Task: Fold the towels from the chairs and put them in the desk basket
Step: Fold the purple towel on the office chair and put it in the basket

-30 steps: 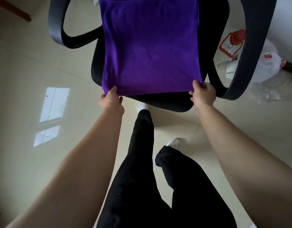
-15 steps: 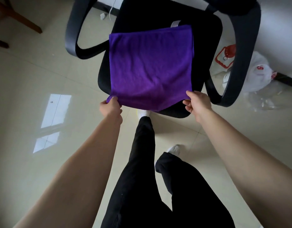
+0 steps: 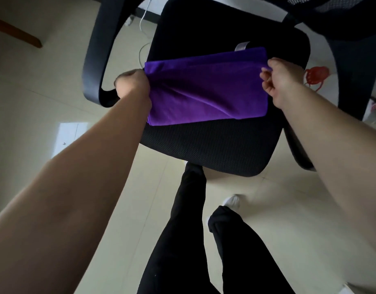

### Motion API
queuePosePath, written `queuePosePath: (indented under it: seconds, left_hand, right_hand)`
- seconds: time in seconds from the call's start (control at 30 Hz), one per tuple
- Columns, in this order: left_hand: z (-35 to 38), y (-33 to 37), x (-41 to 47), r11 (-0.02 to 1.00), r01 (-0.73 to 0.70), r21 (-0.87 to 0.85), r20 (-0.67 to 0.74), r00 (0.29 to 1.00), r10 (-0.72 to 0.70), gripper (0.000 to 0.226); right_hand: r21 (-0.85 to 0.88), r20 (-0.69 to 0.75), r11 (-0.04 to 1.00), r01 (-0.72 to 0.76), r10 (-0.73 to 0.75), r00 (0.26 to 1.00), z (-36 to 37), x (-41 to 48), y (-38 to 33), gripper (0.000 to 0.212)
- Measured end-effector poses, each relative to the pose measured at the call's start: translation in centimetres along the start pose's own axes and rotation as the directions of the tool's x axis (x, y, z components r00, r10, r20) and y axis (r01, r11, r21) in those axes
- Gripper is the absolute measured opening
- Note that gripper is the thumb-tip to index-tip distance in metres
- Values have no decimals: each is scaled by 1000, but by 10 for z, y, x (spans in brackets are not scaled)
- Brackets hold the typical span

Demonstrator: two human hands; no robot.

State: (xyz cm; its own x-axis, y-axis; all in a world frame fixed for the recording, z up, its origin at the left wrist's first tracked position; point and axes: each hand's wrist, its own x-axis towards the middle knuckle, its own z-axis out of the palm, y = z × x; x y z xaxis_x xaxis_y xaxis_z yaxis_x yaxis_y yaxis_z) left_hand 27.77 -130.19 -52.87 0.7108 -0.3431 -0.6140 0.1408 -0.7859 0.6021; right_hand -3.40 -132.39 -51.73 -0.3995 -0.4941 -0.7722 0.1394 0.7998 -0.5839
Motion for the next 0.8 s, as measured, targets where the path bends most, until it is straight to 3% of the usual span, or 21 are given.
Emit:
queuePosePath:
  seconds: [0.1,0.2,0.27,0.3,0.37,0.43,0.53,0.63,0.8]
  left_hand:
    - [10,12,10,1000,-24,-17,56,998,25,5]
    - [13,8,10,973,-190,132,201,966,161,61]
    - [8,-6,6,790,-504,351,295,860,417,66]
    - [4,-16,1,627,-643,440,358,766,535,61]
    - [-2,-37,-8,324,-774,544,470,601,647,52]
    - [-2,-57,-18,149,-796,587,561,533,634,52]
    - [-1,-84,-26,-25,-779,627,706,554,442,72]
    - [-13,-104,-12,-176,-780,600,783,529,326,85]
    - [-28,-100,1,-295,-787,542,835,464,296,86]
  right_hand:
    - [8,-11,1000,13,-13,1000,16,13,-10,21]
    - [-51,15,995,90,-89,996,22,19,-8,55]
    - [-302,-17,920,248,-266,964,20,19,2,61]
    - [-458,-25,827,325,-378,926,17,19,10,57]
    - [-673,-26,644,364,-512,858,10,17,27,53]
    - [-755,-41,579,307,-509,860,6,13,44,56]
    - [-807,-28,541,236,-435,900,6,13,57,50]
    - [-810,-6,517,275,-477,879,0,26,52,37]
    - [-799,-25,546,250,-446,895,0,36,39,35]
